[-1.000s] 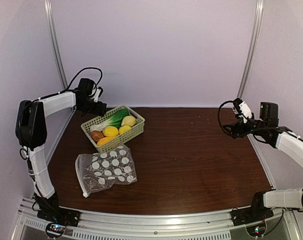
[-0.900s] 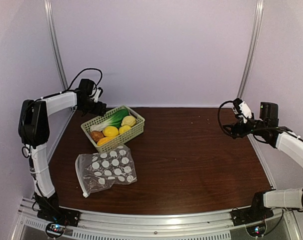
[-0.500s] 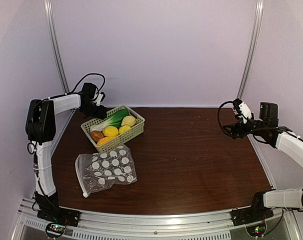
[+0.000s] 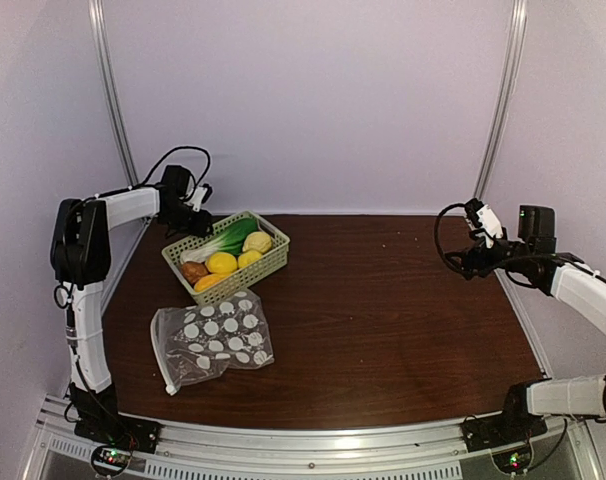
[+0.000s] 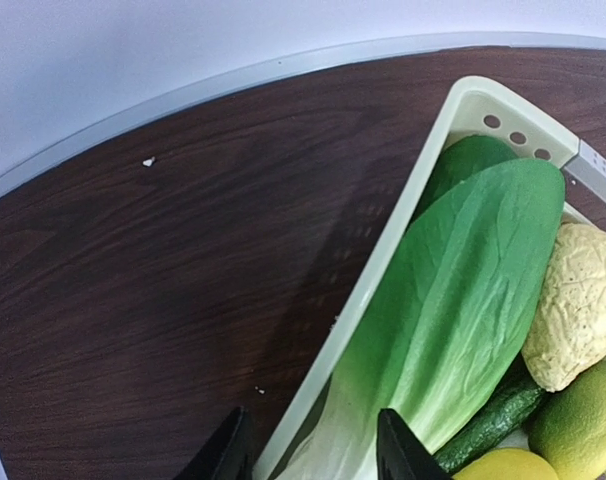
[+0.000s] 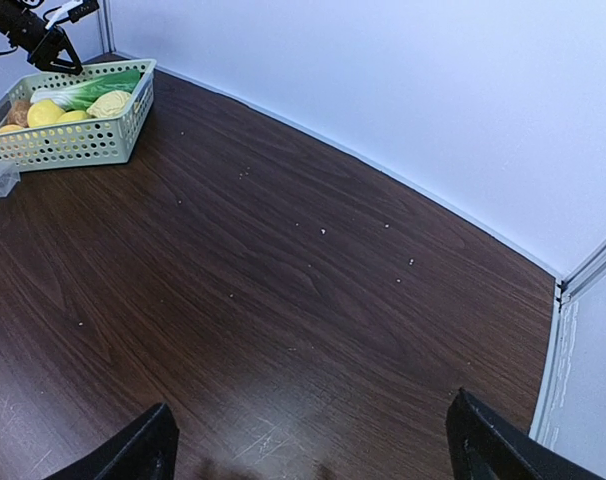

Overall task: Place the food in the zip-top bag and seal the zipper
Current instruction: Move the bin to the center of the board.

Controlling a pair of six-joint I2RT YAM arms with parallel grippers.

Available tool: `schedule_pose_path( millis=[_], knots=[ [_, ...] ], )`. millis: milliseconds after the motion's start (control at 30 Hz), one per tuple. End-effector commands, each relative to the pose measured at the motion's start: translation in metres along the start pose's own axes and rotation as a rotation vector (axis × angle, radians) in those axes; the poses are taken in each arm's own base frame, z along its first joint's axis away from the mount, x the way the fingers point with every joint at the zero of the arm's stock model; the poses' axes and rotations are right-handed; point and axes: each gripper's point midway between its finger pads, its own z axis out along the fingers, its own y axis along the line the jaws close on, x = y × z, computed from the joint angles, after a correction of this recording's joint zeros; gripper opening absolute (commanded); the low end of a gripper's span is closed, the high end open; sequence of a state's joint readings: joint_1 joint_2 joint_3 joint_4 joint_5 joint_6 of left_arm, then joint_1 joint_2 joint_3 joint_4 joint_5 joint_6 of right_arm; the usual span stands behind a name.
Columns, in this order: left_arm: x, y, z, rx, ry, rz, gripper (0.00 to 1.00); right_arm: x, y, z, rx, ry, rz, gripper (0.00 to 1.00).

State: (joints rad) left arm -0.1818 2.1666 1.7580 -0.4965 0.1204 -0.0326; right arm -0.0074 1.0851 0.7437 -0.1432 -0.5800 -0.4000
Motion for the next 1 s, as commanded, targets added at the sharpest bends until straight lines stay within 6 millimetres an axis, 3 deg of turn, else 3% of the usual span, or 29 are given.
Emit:
schedule_pose_path(
  millis=[0, 233, 600, 700, 800, 867, 967],
  knots=[
    [-0.001, -0.017, 0.001, 0.092, 0.002, -0.012, 0.41, 0.004, 0.000, -0.001, -0.003, 0.010, -0.005, 0.93],
    [0.003, -0.039, 0.002, 0.156, 0.022, -0.040, 0.32, 0.003, 0.000, -0.002, -0.002, 0.007, -0.006, 0.93],
    [0.005, -0.111, 0.009, 0.228, 0.047, 0.024, 0.28, 0.003, 0.000, -0.003, 0.001, 0.007, -0.008, 0.93],
    [0.001, -0.134, 0.010, 0.257, 0.043, 0.068, 0.29, 0.003, 0.000, -0.003, -0.001, 0.007, -0.008, 0.93],
    [0.002, -0.156, 0.013, 0.266, 0.055, 0.169, 0.38, 0.003, 0.000, -0.003, -0.002, 0.006, -0.008, 0.93],
    [0.006, -0.160, 0.018, 0.244, 0.078, 0.248, 0.40, 0.002, 0.000, -0.003, -0.002, 0.005, -0.007, 0.93],
    [0.012, -0.154, 0.025, 0.205, 0.112, 0.297, 0.34, 0.002, 0.000, -0.004, -0.002, 0.003, -0.008, 0.93]
  ],
)
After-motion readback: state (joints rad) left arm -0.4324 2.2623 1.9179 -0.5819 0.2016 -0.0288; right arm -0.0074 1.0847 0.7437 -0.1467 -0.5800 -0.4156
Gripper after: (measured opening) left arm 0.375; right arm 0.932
